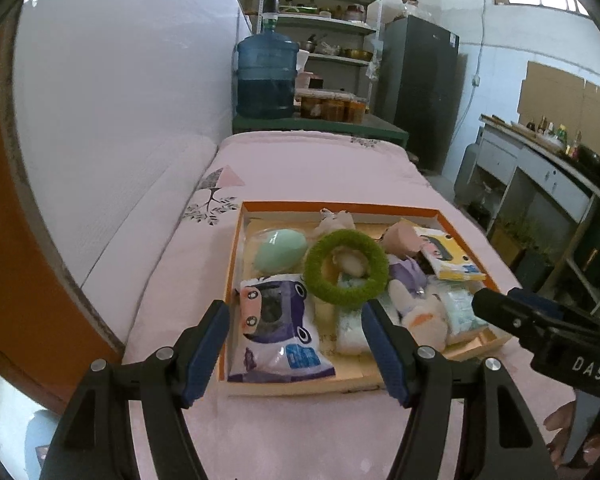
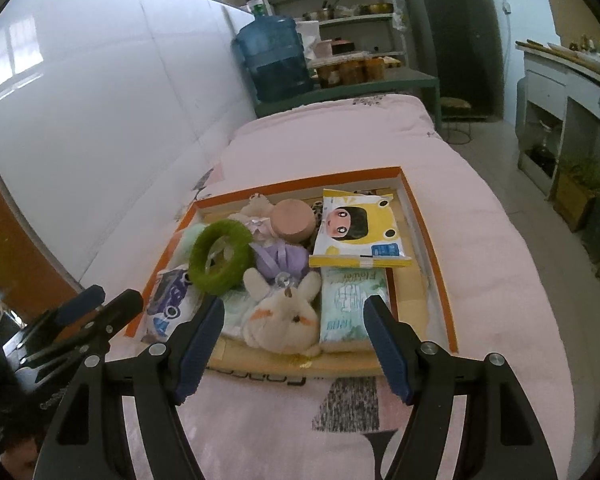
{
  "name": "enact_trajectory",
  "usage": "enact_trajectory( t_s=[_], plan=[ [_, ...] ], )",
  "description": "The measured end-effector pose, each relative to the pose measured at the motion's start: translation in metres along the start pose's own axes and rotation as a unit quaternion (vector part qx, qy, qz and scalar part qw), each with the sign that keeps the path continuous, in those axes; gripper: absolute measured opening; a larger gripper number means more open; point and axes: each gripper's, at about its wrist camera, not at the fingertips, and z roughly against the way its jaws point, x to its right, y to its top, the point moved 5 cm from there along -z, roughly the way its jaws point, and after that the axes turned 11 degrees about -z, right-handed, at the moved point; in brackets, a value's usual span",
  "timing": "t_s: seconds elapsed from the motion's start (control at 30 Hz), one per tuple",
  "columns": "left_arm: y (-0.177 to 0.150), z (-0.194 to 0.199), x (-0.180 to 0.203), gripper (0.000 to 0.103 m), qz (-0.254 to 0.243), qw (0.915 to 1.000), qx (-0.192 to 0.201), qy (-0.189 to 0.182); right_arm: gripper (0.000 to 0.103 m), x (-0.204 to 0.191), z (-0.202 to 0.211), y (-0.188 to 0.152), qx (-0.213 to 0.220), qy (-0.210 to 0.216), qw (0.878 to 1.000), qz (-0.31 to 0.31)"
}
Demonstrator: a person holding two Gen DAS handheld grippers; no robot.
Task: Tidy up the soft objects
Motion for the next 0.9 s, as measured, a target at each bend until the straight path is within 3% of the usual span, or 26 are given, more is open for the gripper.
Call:
enact_trajectory(
  t_s=[0.4, 0.6, 0.8, 0.9],
  plan=[
    [-0.006, 0.035, 0.004, 0.068, 0.016, 0.9997, 0.011, -0.012, 0.074, -0.011, 0.046, -0.015, 0.039, -0.020, 0.999, 0.023],
    [-0.012, 0.055, 0.004, 0.068, 0.022, 0.9996, 0.015, 0.004, 0.074, -0.019, 0.072, -0.028, 0.054, -0.021, 0.998, 0.029],
    [-0.021, 0.083, 0.007, 0.068, 0.018, 0.9986, 0.022, 0.046, 0.074, -0.025, 0.096, -0.041, 0.063, -0.023, 0.997, 0.029],
    [-0.025, 0.096, 0.011, 0.068, 0.014, 0.9987, 0.029, 0.040, 0.074, -0.029, 0.106, -0.048, 0.066, -0.022, 0.997, 0.029]
  ],
)
